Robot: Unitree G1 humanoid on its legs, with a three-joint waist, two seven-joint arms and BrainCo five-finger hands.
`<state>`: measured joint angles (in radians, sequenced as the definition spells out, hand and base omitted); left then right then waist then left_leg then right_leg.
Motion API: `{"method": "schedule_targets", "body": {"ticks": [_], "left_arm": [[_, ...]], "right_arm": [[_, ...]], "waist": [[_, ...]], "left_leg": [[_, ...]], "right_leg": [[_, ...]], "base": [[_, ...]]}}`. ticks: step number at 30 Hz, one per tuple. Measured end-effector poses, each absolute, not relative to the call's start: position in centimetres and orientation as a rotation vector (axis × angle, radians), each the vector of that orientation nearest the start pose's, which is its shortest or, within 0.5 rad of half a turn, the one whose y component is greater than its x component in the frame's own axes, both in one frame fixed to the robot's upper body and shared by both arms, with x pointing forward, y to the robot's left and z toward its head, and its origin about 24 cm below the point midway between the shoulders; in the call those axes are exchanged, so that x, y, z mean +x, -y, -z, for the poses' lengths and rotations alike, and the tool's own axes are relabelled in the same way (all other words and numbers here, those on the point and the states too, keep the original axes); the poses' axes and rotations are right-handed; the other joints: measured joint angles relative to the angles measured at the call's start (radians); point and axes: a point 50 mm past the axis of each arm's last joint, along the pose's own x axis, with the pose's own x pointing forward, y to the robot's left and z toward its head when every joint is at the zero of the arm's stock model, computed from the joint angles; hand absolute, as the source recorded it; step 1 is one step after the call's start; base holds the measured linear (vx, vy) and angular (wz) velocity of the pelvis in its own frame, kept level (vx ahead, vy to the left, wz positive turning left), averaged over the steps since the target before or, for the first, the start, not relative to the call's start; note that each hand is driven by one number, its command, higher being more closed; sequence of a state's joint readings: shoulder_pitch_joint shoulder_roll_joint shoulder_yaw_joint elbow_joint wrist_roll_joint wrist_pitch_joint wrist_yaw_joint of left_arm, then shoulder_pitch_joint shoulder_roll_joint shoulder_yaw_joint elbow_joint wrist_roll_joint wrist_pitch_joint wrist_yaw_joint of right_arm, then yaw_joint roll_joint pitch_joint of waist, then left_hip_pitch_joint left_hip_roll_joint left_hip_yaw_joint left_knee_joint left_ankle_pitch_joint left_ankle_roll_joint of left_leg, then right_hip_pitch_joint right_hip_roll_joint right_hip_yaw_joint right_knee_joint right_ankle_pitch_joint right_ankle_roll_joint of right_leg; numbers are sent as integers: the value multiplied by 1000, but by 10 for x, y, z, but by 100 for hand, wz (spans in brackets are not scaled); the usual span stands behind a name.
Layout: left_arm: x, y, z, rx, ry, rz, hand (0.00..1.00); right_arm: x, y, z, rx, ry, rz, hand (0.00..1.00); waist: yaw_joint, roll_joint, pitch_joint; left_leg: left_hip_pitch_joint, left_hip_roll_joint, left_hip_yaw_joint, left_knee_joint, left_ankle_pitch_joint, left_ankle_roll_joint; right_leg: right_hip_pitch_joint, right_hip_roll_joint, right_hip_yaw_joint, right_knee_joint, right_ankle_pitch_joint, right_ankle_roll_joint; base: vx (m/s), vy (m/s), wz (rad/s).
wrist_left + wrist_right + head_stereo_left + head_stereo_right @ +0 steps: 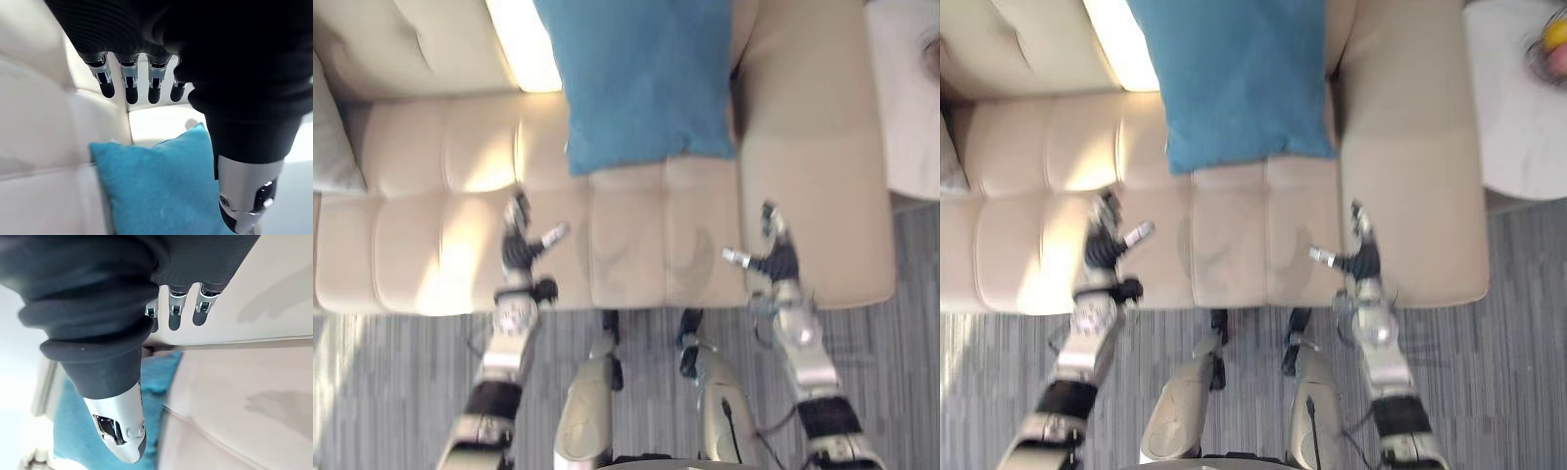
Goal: Pick up cushions and gather them together orderly.
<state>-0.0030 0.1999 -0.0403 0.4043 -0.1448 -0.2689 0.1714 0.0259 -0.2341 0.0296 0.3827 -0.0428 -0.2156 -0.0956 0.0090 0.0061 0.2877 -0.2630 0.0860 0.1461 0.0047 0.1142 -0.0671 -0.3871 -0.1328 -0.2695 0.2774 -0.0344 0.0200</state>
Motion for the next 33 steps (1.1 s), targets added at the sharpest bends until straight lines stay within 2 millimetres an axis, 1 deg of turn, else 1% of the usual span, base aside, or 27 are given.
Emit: {"method": "schedule_targets", "body": {"ticks": [1, 2, 3, 4, 5, 7, 8, 9, 12, 14, 15, 16, 18, 19, 20, 21, 22, 23, 24, 25, 26, 27, 28, 29, 30, 32, 33], "left_arm": [[223, -207, 39, 84, -224, -188, 0], [215, -209, 49, 87, -274, -187, 0], [200, -212, 67, 92, -372, -181, 0], [193, -213, 76, 94, -418, -177, 0], [176, -216, 92, 97, -510, -172, 0], [157, -218, 107, 126, -613, -149, 0], [144, -219, 116, 143, -679, -133, 0], [137, -220, 121, 157, -716, -122, 0], [131, -225, 125, 199, -755, -111, 0], [131, -230, 124, 214, -758, -117, 0], [134, -234, 123, 230, -753, -119, 0], [137, -237, 120, 231, -738, -138, 0], [141, -242, 116, 236, -716, -158, 0], [144, -245, 113, 247, -704, -159, 0], [144, -246, 112, 250, -699, -163, 0], [145, -248, 110, 252, -688, -174, 0], [147, -244, 110, 232, -676, -190, 0], [149, -239, 110, 218, -672, -188, 0], [151, -229, 113, 179, -671, -185, 0], [153, -222, 113, 156, -666, -178, 0], [153, -220, 114, 146, -667, -178, 0], [150, -218, 115, 127, -674, -186, 0], [149, -218, 116, 125, -677, -187, 0], [148, -218, 116, 124, -679, -189, 0], [148, -219, 116, 123, -678, -194, 0], [147, -219, 116, 122, -680, -194, 0], [145, -220, 117, 114, -686, -200, 0]], "right_arm": [[214, 213, 46, -298, -296, 65, 0], [205, 215, 56, -304, -351, 59, 0], [188, 220, 75, -322, -454, 43, 0], [179, 222, 84, -326, -504, 38, 0], [163, 226, 97, -337, -589, 28, 0], [147, 230, 109, -349, -669, 21, 0], [137, 232, 116, -361, -717, 15, 0], [129, 235, 120, -362, -756, 18, 0], [118, 242, 128, -354, -830, 45, 0], [117, 243, 128, -354, -836, 46, 0], [118, 242, 128, -354, -834, 44, 0], [120, 242, 128, -349, -830, 42, 0], [124, 239, 127, -343, -822, 37, 0], [121, 239, 129, -333, -834, 43, 0], [118, 238, 130, -331, -843, 43, 0], [122, 237, 129, -326, -832, 42, 0], [131, 238, 126, -319, -807, 53, 0], [137, 239, 123, -319, -790, 55, 0], [150, 242, 118, -312, -752, 71, 0], [155, 243, 116, -294, -741, 91, 0], [154, 243, 118, -288, -756, 94, 0], [149, 244, 121, -267, -782, 111, 0], [147, 246, 121, -254, -785, 126, 0], [146, 251, 120, -235, -781, 173, 0], [148, 257, 117, -231, -769, 208, 0], [149, 264, 115, -232, -763, 237, 0], [148, 267, 114, -236, -764, 243, 0]], "waist": [[-3, -5, -24], [-5, -5, -37], [-13, -5, -58], [-22, -5, -65], [-27, -3, -82], [-40, -2, -103], [-54, -1, -112], [-55, 1, -118], [-54, 4, -124], [-52, 2, -123], [-60, 2, -123], [-65, 9, -122], [-82, 5, -115], [-84, -5, -116], [-78, -13, -111], [-68, -40, -119], [-46, -35, -116], [-34, -21, -114], [-22, 25, -98], [-27, 57, -78], [-27, 65, -73], [-24, 66, -73], [-27, 65, -73], [-32, 55, -74], [-37, 47, -72], [-40, 46, -72], [-46, 48, -73]], "left_leg": [[32, 2, 5, -1, -11, -1], [46, 3, 7, -1, -17, -2], [78, 5, 13, -4, -26, -2], [98, 5, 20, -6, -32, -2], [131, 6, 32, -7, -45, 0], [164, 7, 48, -10, -60, 0], [186, 4, 58, -14, -68, 1], [206, 4, 71, -24, -70, 3], [229, -1, 120, -22, -85, 4], [224, -1, 149, 10, -95, 15], [211, 0, 165, 48, -107, 28], [196, 14, 176, 72, -108, 35], [189, 19, 166, 82, -110, 37], [192, 18, 145, 101, -109, 36], [179, 20, 139, 129, -109, 36], [125, 25, 130, 192, -109, 35], [81, 52, 130, 218, -102, 23], [59, 69, 128, 217, -93, 9], [11, 106, 115, 205, -69, -21], [-1, 129, 95, 174, -28, -36], [3, 138, 91, 138, 7, -45], [19, 140, 99, 83, 37, -60], [25, 138, 103, 79, 36, -59], [33, 110, 105, 93, 25, -47], [30, 82, 107, 139, -7, -14], [54, 65, 127, 193, -67, -6], [104, 50, 136, 179, -101, -1]], "right_leg": [[34, 8, 8, -15, 0, 0], [49, 11, 11, -25, 1, 1], [84, 15, 16, -42, 2, 4], [104, 17, 21, -52, 4, 6], [140, 23, 31, -76, 7, 12], [173, 27, 49, -103, 14, 21], [194, 27, 59, -117, 19, 28], [206, 28, 73, -128, 23, 32], [205, 28, 120, -129, 37, 43], [178, 23, 138, -84, 36, 44], [154, 12, 154, -37, 38, 47], [148, 17, 171, -20, 29, 76], [111, -4, 163, 206, -79, 77], [108, -22, 172, 396, -150, 101], [133, -30, 193, 461, -175, 113], [165, -20, 228, 397, -220, 126], [173, 13, 233, 322, -245, 90], [177, 36, 232, 265, -251, 78], [184, 82, 207, 173, -234, 5], [184, 110, 176, 140, -204, -15], [180, 121, 165, 130, -189, -28], [171, 125, 140, 120, -173, -51], [167, 120, 131, 115, -169, -57], [155, 107, 122, 96, -151, -67], [146, 88, 121, 59, -120, -71], [142, 71, 120, 0, -68, -64], [145, 62, 118, -26, -43, -53]], "base": [[140, 6, -20], [108, 17, -21], [80, 22, -16], [91, 34, -25], [73, 43, -30], [69, 47, -31], [67, 62, -29], [60, 61, -30], [37, 65, -49], [16, 25, -40], [-15, 23, -23], [-42, 4, -19], [-70, -47, 21], [-55, -149, 48], [-82, -245, 50], [-157, -311, 16], [-191, -266, -6], [-249, -221, -25], [-305, -172, 1], [-326, -174, 19], [-351, -191, 38], [-263, -157, 30], [-267, -152, 41], [-169, -107, 41], [-153, -81, 35], [-166, -8, 18], [-159, 45, 12]]}}
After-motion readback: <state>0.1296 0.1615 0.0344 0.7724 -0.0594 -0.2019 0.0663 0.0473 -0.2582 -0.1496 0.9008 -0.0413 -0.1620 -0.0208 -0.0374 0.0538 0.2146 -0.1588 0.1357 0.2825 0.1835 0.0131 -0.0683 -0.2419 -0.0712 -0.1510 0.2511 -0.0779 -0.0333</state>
